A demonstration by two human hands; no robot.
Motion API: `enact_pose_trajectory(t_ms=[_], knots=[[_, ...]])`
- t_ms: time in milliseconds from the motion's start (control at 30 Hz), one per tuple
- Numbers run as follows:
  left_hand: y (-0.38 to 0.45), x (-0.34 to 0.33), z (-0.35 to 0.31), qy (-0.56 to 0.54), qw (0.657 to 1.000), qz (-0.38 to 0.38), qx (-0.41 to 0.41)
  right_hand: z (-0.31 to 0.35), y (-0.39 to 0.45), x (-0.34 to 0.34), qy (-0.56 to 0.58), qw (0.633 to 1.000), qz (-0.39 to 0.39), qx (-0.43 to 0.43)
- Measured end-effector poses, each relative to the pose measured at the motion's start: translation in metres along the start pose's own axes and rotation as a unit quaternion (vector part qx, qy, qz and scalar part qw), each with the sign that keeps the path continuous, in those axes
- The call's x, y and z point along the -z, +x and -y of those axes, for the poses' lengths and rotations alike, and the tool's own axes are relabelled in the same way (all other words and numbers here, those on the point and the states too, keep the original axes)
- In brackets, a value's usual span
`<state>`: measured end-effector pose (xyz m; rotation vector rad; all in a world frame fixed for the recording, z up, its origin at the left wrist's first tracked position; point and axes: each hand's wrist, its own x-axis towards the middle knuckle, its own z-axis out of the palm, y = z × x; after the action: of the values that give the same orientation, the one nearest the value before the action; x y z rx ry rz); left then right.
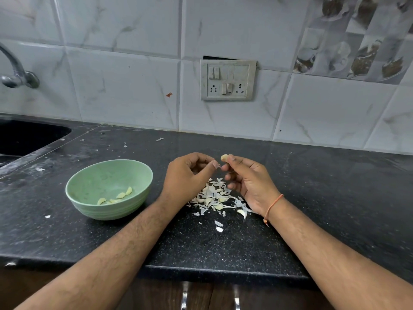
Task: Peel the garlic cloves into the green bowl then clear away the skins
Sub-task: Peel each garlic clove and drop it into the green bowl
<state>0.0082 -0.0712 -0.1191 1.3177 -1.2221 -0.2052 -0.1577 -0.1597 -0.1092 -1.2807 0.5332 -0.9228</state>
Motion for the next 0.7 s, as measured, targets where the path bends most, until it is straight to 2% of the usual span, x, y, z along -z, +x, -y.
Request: enact_pose_trajectory(t_ms=[167,333,533,700], knots=[[0.0008,0.0015,-0.0001,0.031,0.999,0.011,-0.016,-0.0033,-0.0025,-0.0039,-0.058,0.998,0.022,0.014],[0.0001,0.0019,-0.0011,0.010,0.999,0.034,-0.012,-0.0047,-0.0023,-0.0031,-0.068,0.997,0.028,0.029],[-0.0002,0.0020,-0.0031,-0.089,0.993,0.036,0.066,-0.0069,0.0017,-0.0006,-0.064,0.996,0.019,0.062],[-0.0009,0.0011,-0.0064,-0.207,0.968,0.060,0.129,-0.0091,0.0040,0.0020,-0.102,0.990,0.023,0.096]])
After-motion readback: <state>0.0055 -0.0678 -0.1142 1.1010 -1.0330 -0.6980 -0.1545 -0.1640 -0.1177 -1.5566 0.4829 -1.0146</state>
